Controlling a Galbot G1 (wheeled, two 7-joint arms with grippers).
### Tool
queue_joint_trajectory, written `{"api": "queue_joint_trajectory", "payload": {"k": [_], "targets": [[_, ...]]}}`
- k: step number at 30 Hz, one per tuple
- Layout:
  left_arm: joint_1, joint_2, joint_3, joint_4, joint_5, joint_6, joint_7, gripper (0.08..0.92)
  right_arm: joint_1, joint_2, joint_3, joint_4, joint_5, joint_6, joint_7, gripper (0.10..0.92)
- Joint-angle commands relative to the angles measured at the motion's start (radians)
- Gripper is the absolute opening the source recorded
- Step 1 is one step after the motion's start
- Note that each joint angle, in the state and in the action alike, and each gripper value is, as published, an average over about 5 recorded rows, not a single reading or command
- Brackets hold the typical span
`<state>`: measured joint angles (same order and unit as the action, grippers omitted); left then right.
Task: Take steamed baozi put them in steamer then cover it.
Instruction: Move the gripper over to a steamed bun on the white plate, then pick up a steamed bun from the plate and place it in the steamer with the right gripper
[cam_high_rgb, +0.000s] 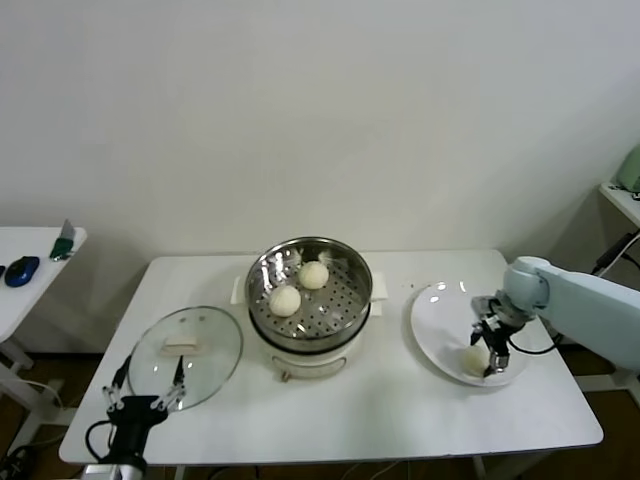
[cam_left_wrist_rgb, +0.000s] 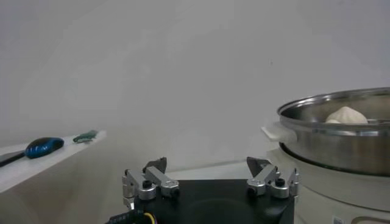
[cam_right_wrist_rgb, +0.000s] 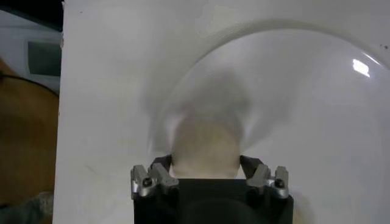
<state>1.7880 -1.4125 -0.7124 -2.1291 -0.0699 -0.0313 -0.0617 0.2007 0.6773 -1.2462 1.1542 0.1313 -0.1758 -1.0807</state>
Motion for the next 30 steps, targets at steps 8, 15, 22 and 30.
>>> {"api": "queue_joint_trajectory", "payload": {"k": [8,15,22,30], "targets": [[0.001,-0.004,0.002,0.000,0.004,0.000,-0.001,0.823,0.215,0.038,-0.106,0.017,-0.002,0.137,-0.017,0.719],[-0.007,-0.015,0.012,0.004,0.011,0.000,-0.003,0.823,0.590,0.193,-0.271,0.102,-0.037,0.414,-0.056,0.721],[-0.009,-0.021,0.012,-0.002,0.012,0.008,-0.003,0.823,0.729,0.345,-0.272,0.132,-0.060,0.607,-0.064,0.730],[-0.014,-0.020,0.014,0.010,0.014,0.008,-0.004,0.823,0.688,0.506,-0.215,0.225,-0.137,0.692,-0.059,0.738]]}}
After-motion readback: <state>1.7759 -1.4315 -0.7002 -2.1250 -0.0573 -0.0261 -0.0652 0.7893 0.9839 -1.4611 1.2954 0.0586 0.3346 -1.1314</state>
